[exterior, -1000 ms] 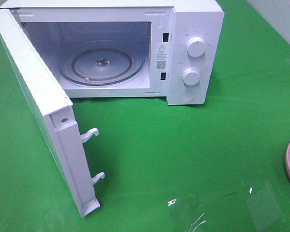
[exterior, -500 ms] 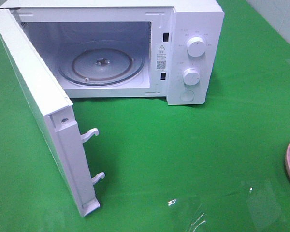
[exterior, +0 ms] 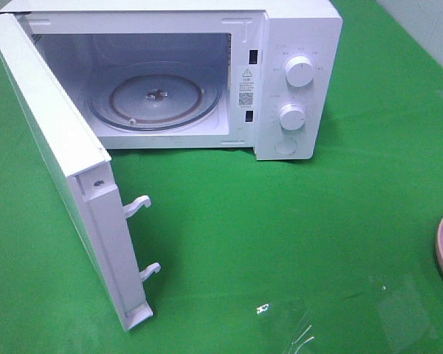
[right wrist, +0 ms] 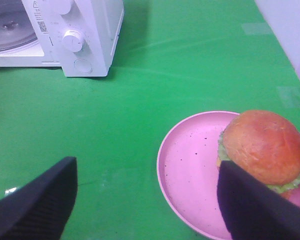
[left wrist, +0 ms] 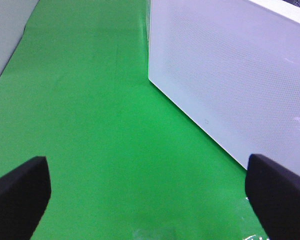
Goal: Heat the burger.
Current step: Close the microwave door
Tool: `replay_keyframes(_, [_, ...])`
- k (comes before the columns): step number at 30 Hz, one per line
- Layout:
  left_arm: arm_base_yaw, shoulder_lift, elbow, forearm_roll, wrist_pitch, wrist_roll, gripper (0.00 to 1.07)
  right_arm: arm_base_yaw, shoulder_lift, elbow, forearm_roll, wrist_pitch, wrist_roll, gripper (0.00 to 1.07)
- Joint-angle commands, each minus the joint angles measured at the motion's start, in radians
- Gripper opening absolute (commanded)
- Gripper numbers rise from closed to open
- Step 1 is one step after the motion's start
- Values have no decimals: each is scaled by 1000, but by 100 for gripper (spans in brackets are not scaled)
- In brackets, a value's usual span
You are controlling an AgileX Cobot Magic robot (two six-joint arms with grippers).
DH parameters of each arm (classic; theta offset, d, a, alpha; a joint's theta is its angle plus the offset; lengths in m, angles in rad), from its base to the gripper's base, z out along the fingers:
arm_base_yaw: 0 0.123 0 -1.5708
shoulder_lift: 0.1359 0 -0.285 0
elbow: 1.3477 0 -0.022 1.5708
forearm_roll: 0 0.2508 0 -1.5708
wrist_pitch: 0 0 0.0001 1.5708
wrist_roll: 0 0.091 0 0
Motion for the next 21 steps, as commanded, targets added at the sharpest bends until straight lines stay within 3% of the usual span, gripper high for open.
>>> replay_keyframes(1, [4,-7,3,-9,-10,-2,98,-4,-25,2,1,-13,1,74])
replay_keyframes(21, [4,-7,3,-9,-10,-2,98,-4,-25,2,1,-13,1,74])
